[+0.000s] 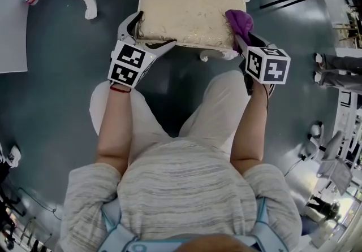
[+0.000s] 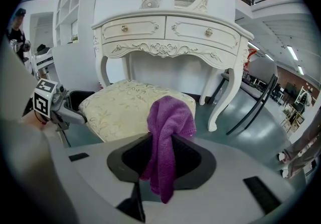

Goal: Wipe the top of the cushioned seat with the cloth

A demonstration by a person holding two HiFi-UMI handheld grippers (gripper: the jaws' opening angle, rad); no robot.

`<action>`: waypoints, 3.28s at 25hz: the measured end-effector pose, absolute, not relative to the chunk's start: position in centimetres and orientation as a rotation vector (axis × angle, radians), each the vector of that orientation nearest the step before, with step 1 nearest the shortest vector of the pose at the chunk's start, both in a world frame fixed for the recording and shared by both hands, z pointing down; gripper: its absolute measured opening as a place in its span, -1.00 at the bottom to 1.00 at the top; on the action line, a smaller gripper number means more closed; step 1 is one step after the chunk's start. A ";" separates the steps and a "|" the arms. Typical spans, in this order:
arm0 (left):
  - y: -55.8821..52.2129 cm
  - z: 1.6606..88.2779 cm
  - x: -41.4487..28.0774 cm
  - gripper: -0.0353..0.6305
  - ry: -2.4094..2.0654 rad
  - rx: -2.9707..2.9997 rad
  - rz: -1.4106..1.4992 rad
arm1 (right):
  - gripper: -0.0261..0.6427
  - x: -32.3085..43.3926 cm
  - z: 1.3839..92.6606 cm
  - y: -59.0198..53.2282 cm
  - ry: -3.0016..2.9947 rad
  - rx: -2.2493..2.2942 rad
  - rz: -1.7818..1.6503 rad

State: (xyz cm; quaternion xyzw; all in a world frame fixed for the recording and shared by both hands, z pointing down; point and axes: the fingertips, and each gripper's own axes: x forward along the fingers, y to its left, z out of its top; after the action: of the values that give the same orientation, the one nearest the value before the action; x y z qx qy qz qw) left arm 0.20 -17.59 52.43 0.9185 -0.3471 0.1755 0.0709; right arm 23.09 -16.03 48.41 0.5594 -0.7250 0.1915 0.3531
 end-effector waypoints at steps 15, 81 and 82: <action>-17.5 52.5 0.1 0.78 -1.024 2.772 0.525 | -0.61 18.4 48.4 -16.4 -1.945 1.355 0.478; -15.2 50.1 -4.2 0.78 -1.004 2.795 0.556 | -0.61 -2.7 48.5 -15.5 -2.290 0.822 0.367; -15.1 50.1 -4.3 0.78 -1.007 2.795 0.554 | -0.61 -2.8 48.5 -15.4 -2.303 0.805 0.376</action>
State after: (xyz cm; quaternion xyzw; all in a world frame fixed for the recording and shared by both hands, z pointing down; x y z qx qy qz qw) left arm -4.32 -15.10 50.06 0.9232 -0.3326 0.1829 0.0600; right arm -2.84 -15.39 48.51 0.3078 -0.8807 0.1436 0.3301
